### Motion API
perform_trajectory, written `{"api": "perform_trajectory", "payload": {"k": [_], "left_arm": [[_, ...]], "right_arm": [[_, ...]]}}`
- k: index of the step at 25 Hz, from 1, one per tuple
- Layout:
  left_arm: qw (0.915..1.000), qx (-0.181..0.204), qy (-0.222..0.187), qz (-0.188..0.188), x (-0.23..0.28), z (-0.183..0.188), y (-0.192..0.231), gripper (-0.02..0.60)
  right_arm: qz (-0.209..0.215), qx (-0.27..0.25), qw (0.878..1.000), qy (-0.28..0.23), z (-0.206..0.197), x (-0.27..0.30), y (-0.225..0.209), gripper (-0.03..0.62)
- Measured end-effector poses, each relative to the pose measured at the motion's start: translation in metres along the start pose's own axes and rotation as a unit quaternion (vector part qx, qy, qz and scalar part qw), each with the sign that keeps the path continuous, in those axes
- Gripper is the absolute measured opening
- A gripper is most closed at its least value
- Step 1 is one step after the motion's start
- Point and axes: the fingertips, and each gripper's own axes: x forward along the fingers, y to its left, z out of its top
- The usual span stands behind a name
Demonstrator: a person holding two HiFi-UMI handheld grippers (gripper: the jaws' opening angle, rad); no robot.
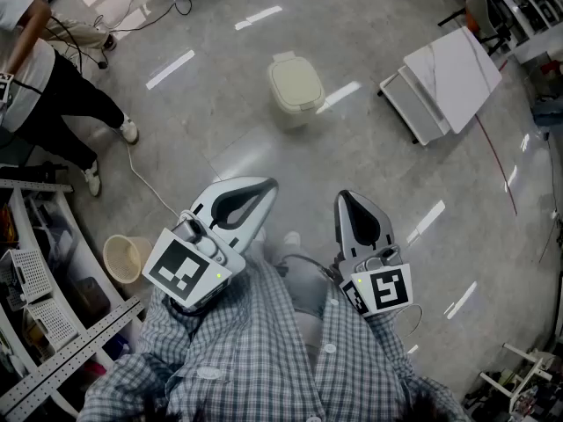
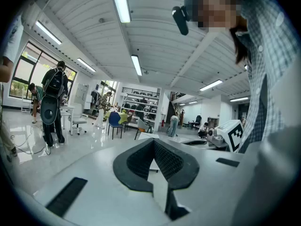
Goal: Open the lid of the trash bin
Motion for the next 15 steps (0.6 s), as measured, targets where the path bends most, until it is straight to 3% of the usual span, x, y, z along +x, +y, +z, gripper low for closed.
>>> {"api": "perform_trajectory", "payload": {"k": [4,15], "left_arm": [[0.9998,0.003,-0.017,-0.006,0.0008,0.0077,0.0007,0.005],[0.9998,0.002,-0.016,-0.010,0.0026,0.0076,0.0085,0.005]], "right_arm": [[0.001,0.003,1.000,-0.002,-0.0009,0.0019,0.0018,0.018],[-0.013,0.020,1.000,0.003,-0.0034,0.0079,-0.0031,0.018]]}}
